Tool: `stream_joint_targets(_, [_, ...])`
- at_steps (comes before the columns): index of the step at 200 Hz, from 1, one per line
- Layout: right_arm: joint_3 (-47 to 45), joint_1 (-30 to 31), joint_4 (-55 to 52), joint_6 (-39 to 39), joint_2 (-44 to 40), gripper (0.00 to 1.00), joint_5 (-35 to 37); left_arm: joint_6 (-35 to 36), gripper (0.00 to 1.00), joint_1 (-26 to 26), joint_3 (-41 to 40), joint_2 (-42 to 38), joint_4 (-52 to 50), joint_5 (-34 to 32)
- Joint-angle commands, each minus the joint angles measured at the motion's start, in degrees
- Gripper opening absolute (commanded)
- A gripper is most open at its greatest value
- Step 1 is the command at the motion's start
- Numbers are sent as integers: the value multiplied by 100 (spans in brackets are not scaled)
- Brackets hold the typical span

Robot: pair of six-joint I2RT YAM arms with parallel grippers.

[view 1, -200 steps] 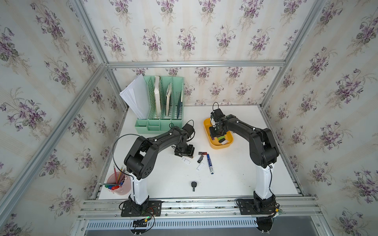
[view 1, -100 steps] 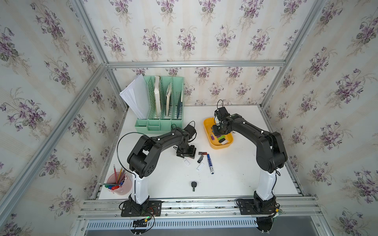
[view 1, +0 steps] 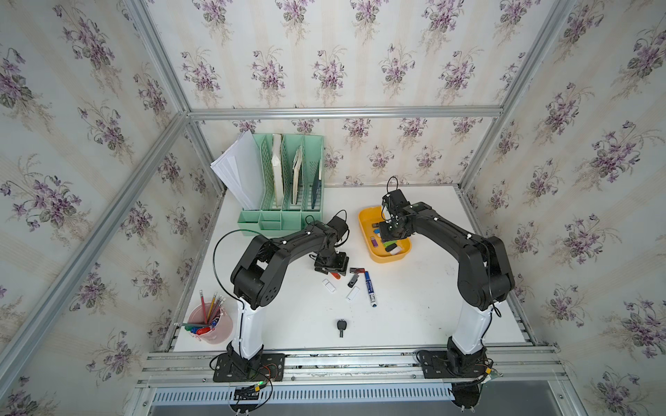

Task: Put the usb flash drive into the storage box
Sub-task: Pick up the USB flash from the center of the board.

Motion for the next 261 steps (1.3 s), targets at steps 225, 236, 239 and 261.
stream_joint_targets(225, [-1652, 630, 586, -202, -1626, 63, -701, 207, 31, -31, 127, 348, -378, -325])
stream_joint_targets(236, [-1686, 646, 595, -194, -1610, 64, -712, 207, 30, -30, 133, 342, -375, -307])
stream_joint_targets(239, [-1688, 641, 589, -194, -1605, 64, -703, 201, 29, -23, 133, 340, -374, -300])
stream_joint_targets(261, [-1755, 646, 601, -164, -1617, 64, -676, 208, 26, -13, 130, 319, -379, -276])
